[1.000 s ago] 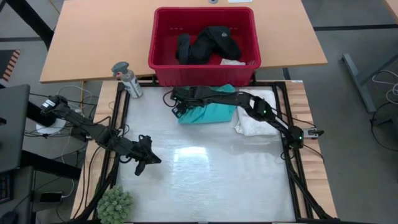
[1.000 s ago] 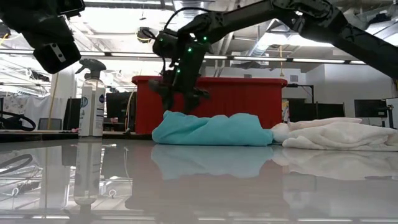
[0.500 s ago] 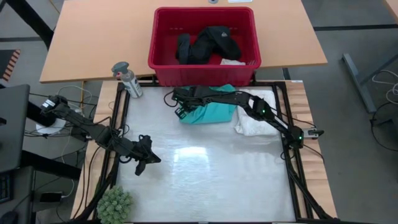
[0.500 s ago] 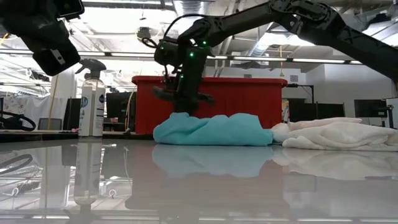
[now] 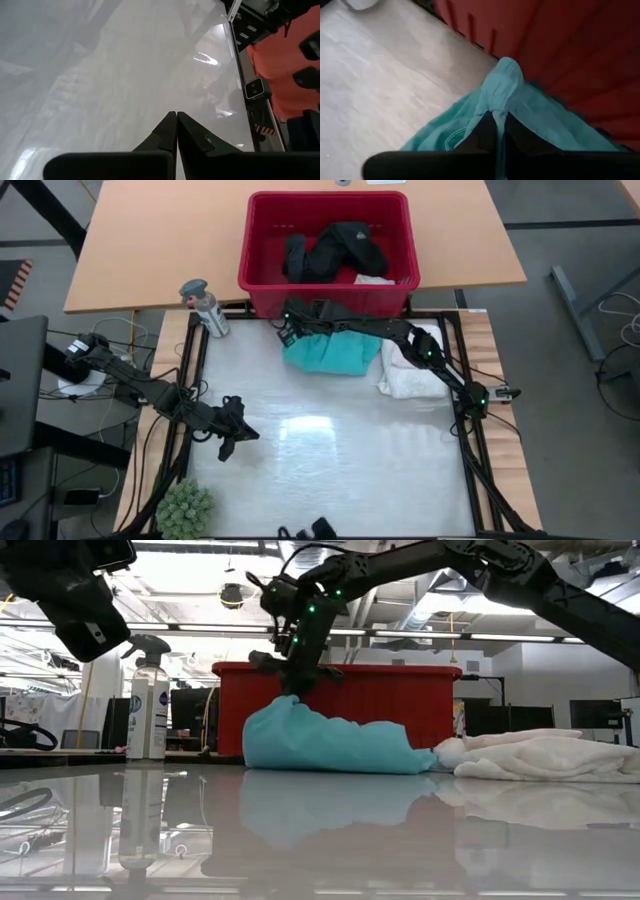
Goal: Fold Laundry from Bin
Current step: Fold the light blue shorts
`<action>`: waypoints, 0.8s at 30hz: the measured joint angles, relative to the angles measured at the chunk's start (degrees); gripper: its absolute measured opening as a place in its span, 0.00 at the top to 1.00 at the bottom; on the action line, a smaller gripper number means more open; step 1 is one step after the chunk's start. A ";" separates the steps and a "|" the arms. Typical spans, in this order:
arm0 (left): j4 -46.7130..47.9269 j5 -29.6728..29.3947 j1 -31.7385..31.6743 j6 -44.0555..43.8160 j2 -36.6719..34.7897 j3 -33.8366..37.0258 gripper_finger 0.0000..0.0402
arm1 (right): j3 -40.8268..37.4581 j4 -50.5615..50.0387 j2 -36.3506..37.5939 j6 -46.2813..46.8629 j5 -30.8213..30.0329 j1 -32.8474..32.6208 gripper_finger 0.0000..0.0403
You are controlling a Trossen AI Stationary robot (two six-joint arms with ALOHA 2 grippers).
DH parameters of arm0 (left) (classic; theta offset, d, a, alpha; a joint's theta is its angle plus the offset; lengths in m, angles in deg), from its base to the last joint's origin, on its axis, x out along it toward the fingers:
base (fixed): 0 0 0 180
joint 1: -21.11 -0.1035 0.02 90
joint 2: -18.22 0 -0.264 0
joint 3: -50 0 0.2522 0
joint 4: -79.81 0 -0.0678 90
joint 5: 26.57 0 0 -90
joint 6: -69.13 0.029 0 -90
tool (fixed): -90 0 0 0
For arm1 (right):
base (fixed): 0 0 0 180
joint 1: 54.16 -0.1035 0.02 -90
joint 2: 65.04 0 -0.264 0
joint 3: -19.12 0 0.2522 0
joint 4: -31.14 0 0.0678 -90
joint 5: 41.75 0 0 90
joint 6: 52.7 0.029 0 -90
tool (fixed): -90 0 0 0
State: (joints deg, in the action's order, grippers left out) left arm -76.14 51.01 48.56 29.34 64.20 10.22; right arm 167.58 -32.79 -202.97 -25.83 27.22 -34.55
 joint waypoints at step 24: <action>-14.30 -15.33 -11.21 14.94 2.80 0.04 1.00 | 0.13 -10.27 6.19 -5.95 12.59 6.26 0.37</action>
State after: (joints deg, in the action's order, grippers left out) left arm -90.45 35.67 37.35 44.28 67.00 10.26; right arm 167.71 -43.06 -196.79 -31.78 39.81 -28.29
